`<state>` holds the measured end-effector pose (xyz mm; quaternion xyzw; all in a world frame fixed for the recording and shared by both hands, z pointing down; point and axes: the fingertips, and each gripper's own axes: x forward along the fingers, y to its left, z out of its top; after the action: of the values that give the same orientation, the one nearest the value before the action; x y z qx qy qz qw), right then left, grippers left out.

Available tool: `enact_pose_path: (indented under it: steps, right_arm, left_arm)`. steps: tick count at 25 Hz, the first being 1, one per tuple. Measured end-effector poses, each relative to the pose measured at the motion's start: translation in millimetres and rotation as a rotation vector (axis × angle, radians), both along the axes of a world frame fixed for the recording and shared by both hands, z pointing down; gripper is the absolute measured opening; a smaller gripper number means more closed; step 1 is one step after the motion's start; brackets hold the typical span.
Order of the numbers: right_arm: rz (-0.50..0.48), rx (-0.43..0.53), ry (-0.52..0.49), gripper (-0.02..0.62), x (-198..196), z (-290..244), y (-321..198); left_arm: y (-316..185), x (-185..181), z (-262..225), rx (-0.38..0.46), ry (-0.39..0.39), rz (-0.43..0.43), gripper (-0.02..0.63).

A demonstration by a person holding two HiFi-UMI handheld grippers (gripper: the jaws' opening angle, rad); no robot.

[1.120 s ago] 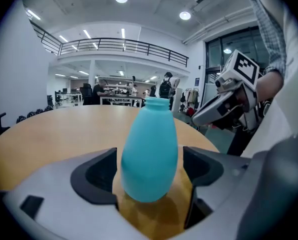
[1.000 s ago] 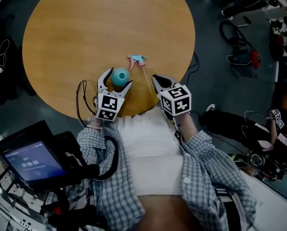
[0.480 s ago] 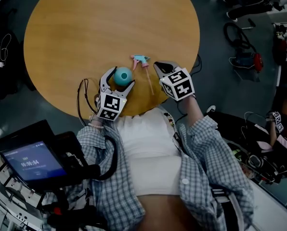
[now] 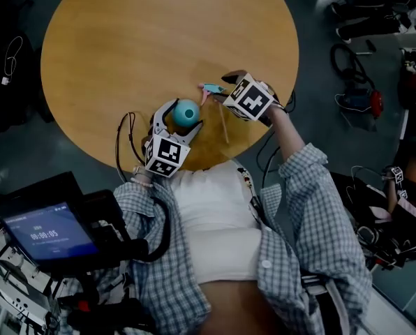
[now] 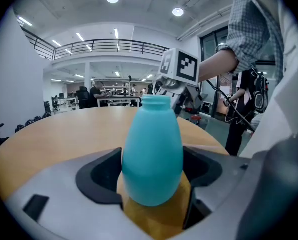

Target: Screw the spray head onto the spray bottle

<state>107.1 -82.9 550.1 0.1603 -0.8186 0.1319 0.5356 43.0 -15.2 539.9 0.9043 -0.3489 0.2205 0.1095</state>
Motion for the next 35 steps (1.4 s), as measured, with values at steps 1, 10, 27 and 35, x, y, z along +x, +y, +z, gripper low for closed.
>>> enact_pose_path:
  steps: [1, 10, 27, 35]
  right_arm:
    - [-0.020, -0.019, 0.014, 0.193, -1, 4, -1]
    - [-0.146, -0.174, 0.095, 0.192, -16, 28, 2]
    - [-0.096, -0.248, -0.103, 0.110, -13, 28, 15]
    - [0.003, -0.075, -0.212, 0.107, -10, -21, -7]
  left_arm:
    - [2, 1, 0, -0.002, 0.001, 0.002, 0.387]
    - [12, 6, 0, -0.005, -0.005, 0.015, 0.387]
    - [11, 8, 4, -0.018, 0.007, 0.018, 0.387]
    - [1, 9, 7, -0.023, 0.026, 0.014, 0.388]
